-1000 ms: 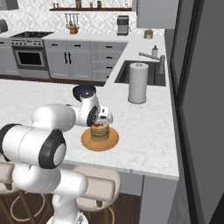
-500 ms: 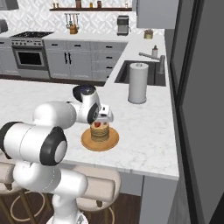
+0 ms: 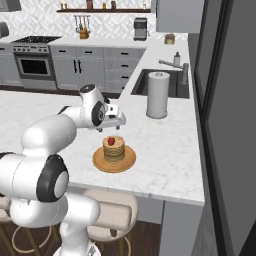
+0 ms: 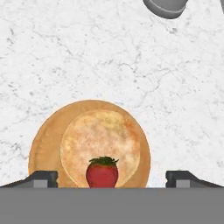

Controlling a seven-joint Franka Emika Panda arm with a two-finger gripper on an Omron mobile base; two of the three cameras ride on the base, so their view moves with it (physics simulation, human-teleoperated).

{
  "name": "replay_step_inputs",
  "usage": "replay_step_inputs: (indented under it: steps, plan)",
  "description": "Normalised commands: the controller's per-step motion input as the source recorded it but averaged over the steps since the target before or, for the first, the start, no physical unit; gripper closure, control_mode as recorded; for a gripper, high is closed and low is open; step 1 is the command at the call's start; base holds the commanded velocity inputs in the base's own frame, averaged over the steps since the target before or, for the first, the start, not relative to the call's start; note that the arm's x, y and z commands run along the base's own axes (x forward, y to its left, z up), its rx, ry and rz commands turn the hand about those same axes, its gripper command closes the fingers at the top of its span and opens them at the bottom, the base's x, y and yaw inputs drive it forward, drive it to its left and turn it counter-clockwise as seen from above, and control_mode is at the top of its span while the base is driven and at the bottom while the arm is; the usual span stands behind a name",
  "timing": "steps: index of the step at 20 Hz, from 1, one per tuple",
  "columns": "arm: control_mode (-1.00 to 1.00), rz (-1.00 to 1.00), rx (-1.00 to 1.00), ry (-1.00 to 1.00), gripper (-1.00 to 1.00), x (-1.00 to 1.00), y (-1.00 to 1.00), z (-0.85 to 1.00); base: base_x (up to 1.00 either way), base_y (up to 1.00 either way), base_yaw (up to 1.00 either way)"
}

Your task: Take the strawberry from the fridge and place it on top of the pancake, located on the dining counter.

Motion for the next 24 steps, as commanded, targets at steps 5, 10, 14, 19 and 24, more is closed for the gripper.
replay_step_inputs:
  steps: [5,10,14,19,24]
  plan:
    - [-1.0,0.0,-0.05,0.0,-1.0,-0.98,0.74,0.89,0.0,0.0,0.0]
    - [-1.0,-0.04,0.08,0.11,-1.0,-1.0,0.91,0.34,0.0,0.0,0.0]
    - [-1.0,-0.09,0.1,0.37,-1.0,-1.0,0.85,-0.01,0.0,0.0,0.0]
    - [-1.0,-0.17,0.04,0.71,-1.0,-0.95,0.32,-0.38,0.0,0.0,0.0]
    - [-1.0,-0.1,0.0,0.4,-1.0,-0.34,-0.06,-0.96,0.0,0.0,0.0]
